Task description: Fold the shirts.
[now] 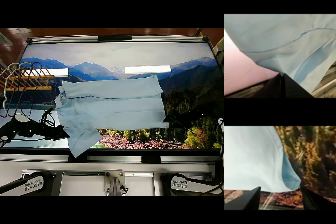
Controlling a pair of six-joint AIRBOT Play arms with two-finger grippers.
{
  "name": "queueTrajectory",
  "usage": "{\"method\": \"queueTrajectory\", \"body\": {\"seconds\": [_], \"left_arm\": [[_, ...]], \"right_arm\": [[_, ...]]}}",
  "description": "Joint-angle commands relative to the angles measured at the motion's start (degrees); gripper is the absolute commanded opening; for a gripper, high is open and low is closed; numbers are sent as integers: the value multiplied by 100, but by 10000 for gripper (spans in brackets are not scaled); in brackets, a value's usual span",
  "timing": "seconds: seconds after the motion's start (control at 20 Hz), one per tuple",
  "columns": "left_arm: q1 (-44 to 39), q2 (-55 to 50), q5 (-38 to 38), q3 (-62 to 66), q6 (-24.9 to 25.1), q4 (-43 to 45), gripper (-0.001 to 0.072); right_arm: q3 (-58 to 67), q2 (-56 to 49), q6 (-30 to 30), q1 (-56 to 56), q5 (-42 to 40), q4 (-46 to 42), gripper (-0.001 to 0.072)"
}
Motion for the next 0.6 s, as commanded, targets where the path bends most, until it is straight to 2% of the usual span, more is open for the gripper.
{"method": "queueTrajectory", "body": {"seconds": [0.0, 0.2, 0.25, 0.35, 0.4, 0.45, 0.55], "left_arm": [[-4, 2, -7, 7, 35, -22, 28], [-4, 24, -44, 11, 162, -260, 28], [-4, 24, -61, 11, 186, -308, 28], [-4, 24, -57, 15, 192, -315, 28], [-2, 24, -57, 28, 227, -315, 28], [-2, 24, -59, 81, 256, -315, 28], [-2, 26, -162, 385, 487, -317, 27]], "right_arm": [[-273, -2, 7, 120, 315, -15, 629], [-424, -2, 254, 522, 1067, -11, 626], [-424, -2, 269, 562, 1132, -20, 557], [-422, -2, 358, 579, 1158, -39, 227], [-413, 0, 367, 579, 1161, -31, 89], [-376, 7, 352, 579, 1119, -13, 45], [-201, 76, 120, 581, 1047, 101, 45]]}}
